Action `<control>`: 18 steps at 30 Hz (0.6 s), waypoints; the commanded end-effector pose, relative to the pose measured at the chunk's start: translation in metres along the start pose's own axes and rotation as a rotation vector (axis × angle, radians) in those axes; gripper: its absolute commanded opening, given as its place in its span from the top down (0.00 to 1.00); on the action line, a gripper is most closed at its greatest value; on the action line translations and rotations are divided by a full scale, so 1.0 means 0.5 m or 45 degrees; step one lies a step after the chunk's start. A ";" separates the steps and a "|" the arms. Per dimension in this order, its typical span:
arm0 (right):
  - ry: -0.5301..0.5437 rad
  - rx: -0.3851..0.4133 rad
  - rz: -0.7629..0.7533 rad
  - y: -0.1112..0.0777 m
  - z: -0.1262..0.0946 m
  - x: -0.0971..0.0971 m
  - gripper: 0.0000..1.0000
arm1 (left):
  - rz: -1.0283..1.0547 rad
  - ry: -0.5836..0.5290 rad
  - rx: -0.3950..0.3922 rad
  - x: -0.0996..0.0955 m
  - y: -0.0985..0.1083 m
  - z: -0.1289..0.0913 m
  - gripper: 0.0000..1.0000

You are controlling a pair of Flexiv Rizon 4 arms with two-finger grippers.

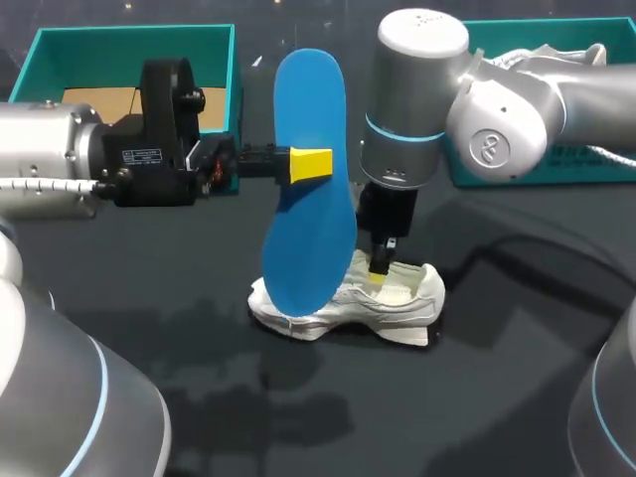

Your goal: Take the shoe out of the shoebox, open the shoe tongue, remove and reinsert the insole, then place the shoe into the shoebox

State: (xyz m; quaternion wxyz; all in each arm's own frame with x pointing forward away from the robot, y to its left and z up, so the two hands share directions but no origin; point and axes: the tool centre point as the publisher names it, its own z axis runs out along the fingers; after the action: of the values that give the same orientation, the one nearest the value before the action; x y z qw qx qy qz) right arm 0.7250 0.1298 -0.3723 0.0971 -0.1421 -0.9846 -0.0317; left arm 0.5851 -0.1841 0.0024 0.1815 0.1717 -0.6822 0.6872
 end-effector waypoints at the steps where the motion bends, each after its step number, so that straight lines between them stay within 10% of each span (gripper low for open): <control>1: -0.020 -0.050 0.076 -0.015 -0.033 0.020 1.00 | 0.001 -0.010 0.006 0.007 0.000 0.009 1.00; 9: -0.076 -0.225 0.541 -0.032 -0.068 0.076 1.00 | 0.001 -0.010 0.006 0.007 0.000 0.009 1.00; 18: -0.076 -0.225 0.541 -0.032 -0.068 0.076 1.00 | 0.001 -0.010 0.006 0.007 0.000 0.009 1.00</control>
State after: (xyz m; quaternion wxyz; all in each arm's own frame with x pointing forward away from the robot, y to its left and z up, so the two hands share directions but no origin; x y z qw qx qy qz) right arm 0.6942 0.1271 -0.3333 0.0656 -0.3538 -0.9301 -0.0742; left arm 0.5851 -0.1841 0.0024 0.1816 0.1717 -0.6822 0.6872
